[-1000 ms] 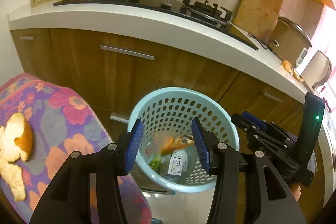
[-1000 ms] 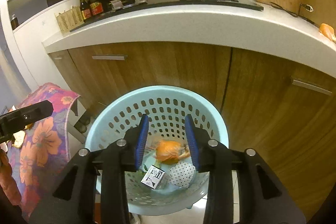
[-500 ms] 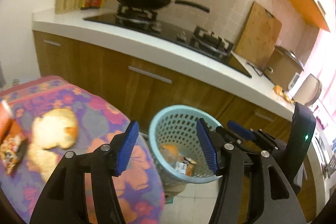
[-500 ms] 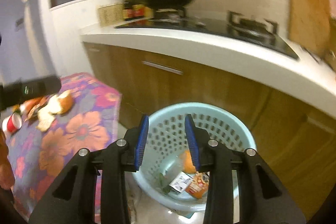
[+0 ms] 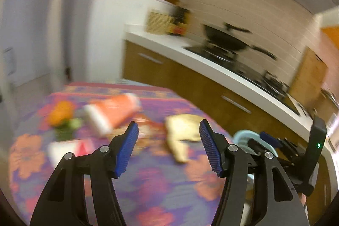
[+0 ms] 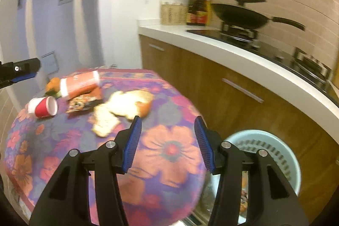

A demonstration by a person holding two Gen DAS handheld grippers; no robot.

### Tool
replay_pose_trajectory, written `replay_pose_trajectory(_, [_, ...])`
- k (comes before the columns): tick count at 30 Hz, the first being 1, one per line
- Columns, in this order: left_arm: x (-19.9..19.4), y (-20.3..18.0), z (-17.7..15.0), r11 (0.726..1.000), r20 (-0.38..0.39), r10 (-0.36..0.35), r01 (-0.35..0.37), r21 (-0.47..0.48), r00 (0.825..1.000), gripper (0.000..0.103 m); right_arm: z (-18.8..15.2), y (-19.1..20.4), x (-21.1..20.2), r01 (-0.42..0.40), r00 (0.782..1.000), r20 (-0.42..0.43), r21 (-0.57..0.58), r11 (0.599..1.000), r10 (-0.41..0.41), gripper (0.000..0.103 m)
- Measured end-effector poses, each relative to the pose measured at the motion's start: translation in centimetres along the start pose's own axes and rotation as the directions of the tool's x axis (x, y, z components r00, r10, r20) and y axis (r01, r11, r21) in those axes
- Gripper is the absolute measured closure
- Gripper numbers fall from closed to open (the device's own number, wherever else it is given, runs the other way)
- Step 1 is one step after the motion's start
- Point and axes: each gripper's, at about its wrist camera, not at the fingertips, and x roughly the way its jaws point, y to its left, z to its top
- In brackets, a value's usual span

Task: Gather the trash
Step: 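Move both open tools back over the table, then grasp the red-and-white paper cup with the left tool while the right tool grasps the yellow peel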

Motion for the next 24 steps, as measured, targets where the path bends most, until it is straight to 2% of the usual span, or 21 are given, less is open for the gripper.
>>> replay_pose_trajectory(4, [-2.3,6.0,-0.3,0.993,0.026,0.091,-0.088,-0.083,0.996,0.045,0.6,3.1,2.1,-0.087,0.996,-0.032,-0.012,0.996,0.086,0.055])
replay_pose_trajectory(10, [-2.5,12.5,-2.1,0.968,-0.008,0.176,-0.175,-0.180,0.984,0.045,0.5,5.8,5.6,-0.191,0.977,-0.093,0.005,0.981,0.191,0.055])
replay_pose_trajectory(13, [-1.8,15.1,-3.2,0.958,-0.038,0.147,-0.152,-0.244,0.988,0.045,0.2,7.2,7.2,-0.202,0.975,-0.100,-0.007,0.979,0.201,0.055])
replay_pose_trajectory(14, [-1.3,15.6,-3.5,0.956,-0.048,0.121,-0.129,-0.262,0.991,0.047,0.3,7.7,7.8,-0.180,0.977,-0.120,-0.027,0.983,0.175,0.055])
replay_pose_trajectory(17, [0.1,16.2,-4.0,0.955,-0.073,0.070,-0.088,-0.284,0.995,0.047,0.9,8.6,8.2,-0.177,0.979,-0.110,-0.058,0.982,0.170,0.055])
replay_pose_trajectory(21, [1.4,15.9,-4.5,0.956,-0.096,0.035,-0.061,-0.287,0.995,0.047,1.0,10.2,9.7,-0.162,0.977,-0.160,-0.105,0.981,0.144,0.055])
replay_pose_trajectory(24, [2.1,15.7,-4.8,0.962,-0.107,0.023,-0.051,-0.268,0.994,0.047,0.9,11.5,10.5,-0.084,0.984,-0.168,-0.158,0.984,0.057,0.053])
